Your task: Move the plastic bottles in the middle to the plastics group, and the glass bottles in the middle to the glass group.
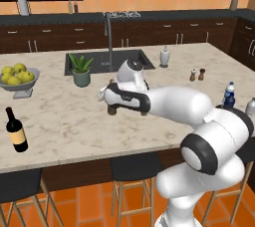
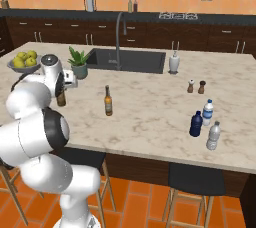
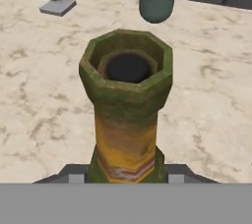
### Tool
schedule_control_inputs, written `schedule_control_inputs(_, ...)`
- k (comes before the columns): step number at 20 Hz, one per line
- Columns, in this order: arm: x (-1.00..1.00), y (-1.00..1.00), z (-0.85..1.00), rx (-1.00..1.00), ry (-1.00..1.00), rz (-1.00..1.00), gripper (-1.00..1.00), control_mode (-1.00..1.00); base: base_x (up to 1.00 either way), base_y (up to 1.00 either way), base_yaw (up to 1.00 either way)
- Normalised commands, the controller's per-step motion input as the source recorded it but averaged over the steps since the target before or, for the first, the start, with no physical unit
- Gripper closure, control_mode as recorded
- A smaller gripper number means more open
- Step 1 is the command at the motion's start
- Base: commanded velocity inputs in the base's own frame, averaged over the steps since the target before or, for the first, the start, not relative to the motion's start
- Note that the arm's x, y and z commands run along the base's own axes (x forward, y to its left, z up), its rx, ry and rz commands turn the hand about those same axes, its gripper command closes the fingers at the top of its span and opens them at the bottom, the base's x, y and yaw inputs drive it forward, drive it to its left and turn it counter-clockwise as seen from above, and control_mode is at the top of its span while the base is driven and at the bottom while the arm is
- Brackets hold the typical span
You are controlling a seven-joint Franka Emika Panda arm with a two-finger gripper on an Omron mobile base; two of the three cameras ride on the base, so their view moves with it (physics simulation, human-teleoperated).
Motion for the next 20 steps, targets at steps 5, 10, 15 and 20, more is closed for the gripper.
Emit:
schedule_control_inputs(5,-0.52,0.78,0.00,-0.01,-0.02,0.38,1.00,-1.00,0.00,0.00,0.00)
schedule_control_inputs(10,-0.54,0.75,0.00,-0.05,-0.04,0.28,1.00,-1.00,0.00,0.00,0.00)
schedule_control_inputs(15,-0.16,0.54,0.00,0.00,-0.03,0.17,1.00,-1.00,0.00,0.00,0.00)
schedule_control_inputs(20,0.04,0.71,-0.04,0.01,-0.03,0.12,1.00,-1.00,0.00,0.00,0.00)
